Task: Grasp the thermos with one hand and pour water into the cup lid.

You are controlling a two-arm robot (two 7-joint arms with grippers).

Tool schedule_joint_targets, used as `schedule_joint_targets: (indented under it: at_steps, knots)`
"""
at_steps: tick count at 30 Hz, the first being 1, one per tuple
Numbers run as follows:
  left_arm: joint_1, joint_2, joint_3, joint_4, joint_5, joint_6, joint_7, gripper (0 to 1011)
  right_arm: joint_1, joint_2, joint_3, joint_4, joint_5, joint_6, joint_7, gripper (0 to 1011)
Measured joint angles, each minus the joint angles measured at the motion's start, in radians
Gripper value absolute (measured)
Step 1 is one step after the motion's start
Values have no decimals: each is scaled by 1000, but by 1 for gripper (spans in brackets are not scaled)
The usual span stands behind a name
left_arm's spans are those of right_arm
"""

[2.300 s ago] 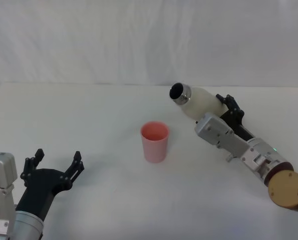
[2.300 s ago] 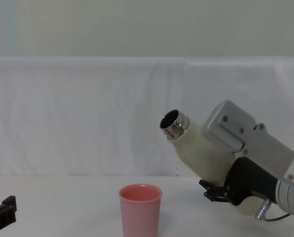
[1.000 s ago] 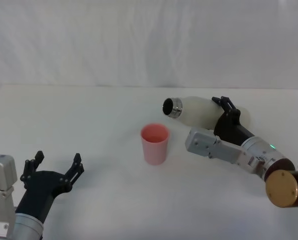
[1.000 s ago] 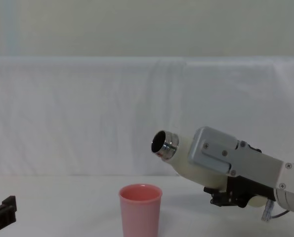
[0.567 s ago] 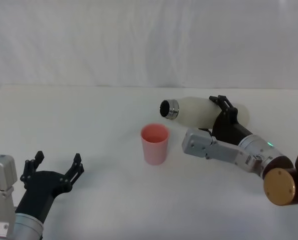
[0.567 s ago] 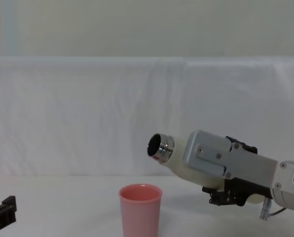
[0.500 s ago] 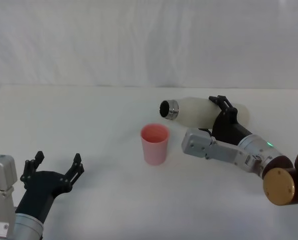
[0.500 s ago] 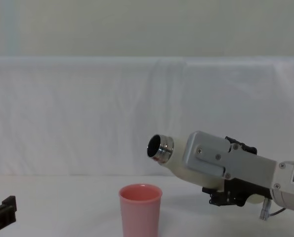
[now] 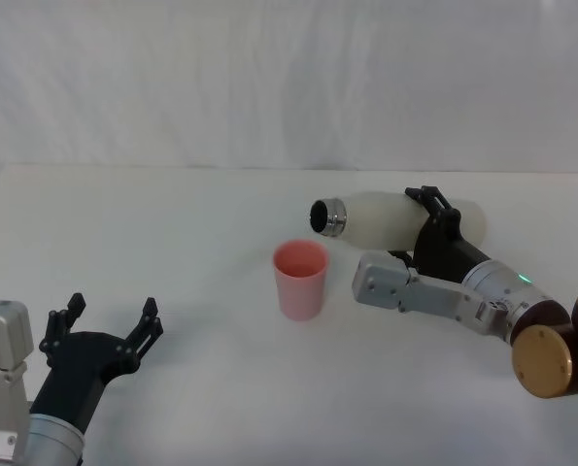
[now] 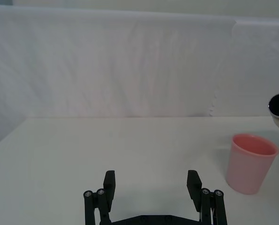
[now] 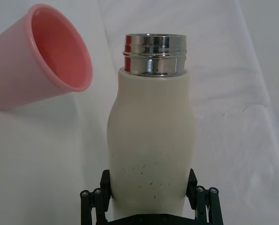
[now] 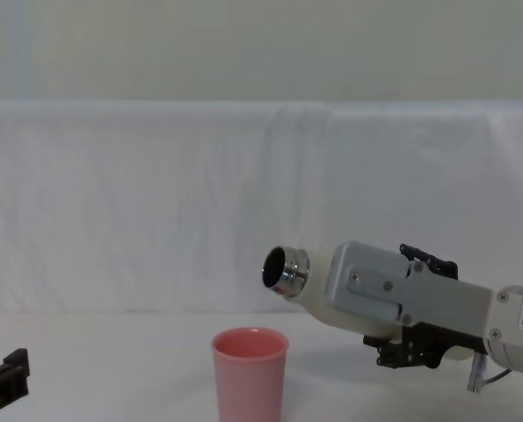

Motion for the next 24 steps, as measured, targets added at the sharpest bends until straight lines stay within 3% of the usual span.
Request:
schedule_joint_targets:
  at_steps: [24]
  knots:
    - [0, 0, 0, 0, 0, 0, 0, 1001, 23, 31, -45, -14, -80, 13, 13, 951]
